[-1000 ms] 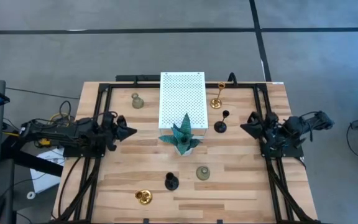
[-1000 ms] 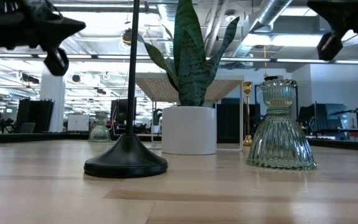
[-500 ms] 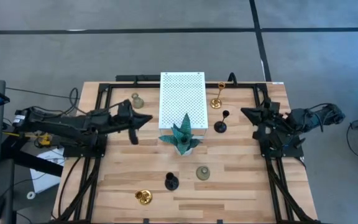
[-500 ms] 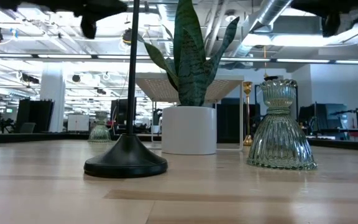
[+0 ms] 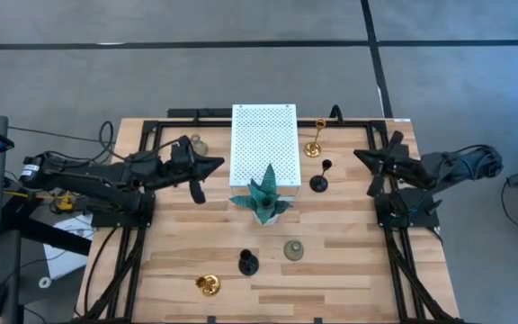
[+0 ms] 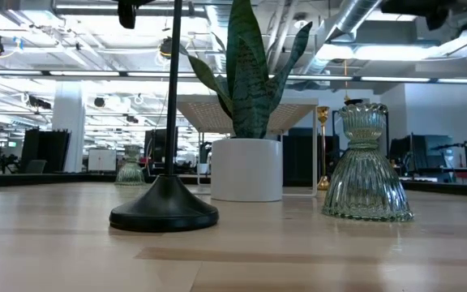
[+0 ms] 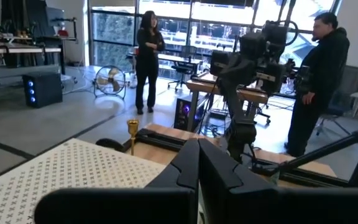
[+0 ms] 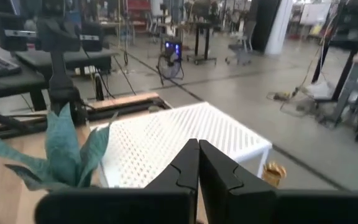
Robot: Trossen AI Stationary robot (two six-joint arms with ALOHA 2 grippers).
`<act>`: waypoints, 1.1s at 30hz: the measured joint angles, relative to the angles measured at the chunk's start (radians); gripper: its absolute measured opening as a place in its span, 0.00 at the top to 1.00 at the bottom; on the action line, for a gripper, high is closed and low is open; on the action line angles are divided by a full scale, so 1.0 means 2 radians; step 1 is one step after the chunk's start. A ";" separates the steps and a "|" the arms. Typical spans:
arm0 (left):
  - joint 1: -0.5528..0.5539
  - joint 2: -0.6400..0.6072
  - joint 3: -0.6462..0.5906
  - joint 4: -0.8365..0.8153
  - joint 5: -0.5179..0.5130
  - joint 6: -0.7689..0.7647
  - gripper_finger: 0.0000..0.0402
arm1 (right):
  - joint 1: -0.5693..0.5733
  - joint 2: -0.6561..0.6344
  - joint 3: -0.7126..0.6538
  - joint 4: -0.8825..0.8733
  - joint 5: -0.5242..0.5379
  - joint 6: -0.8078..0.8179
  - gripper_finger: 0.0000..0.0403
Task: Pick & Place candle stick holders
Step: Put the top gold candle holder on the shelf
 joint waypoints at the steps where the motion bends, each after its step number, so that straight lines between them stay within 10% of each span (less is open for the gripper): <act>1: 0.000 -0.001 0.000 -0.006 0.006 0.000 0.99 | 0.000 -0.004 0.004 -0.022 -0.007 0.016 1.00; 19: 0.090 -0.055 0.000 -0.096 0.069 -0.024 0.99 | -0.029 -0.041 0.029 -0.226 -0.039 0.171 1.00; 33: 0.201 -0.052 0.000 -0.096 0.189 -0.026 0.99 | -0.095 0.011 0.029 -0.061 -0.108 0.090 1.00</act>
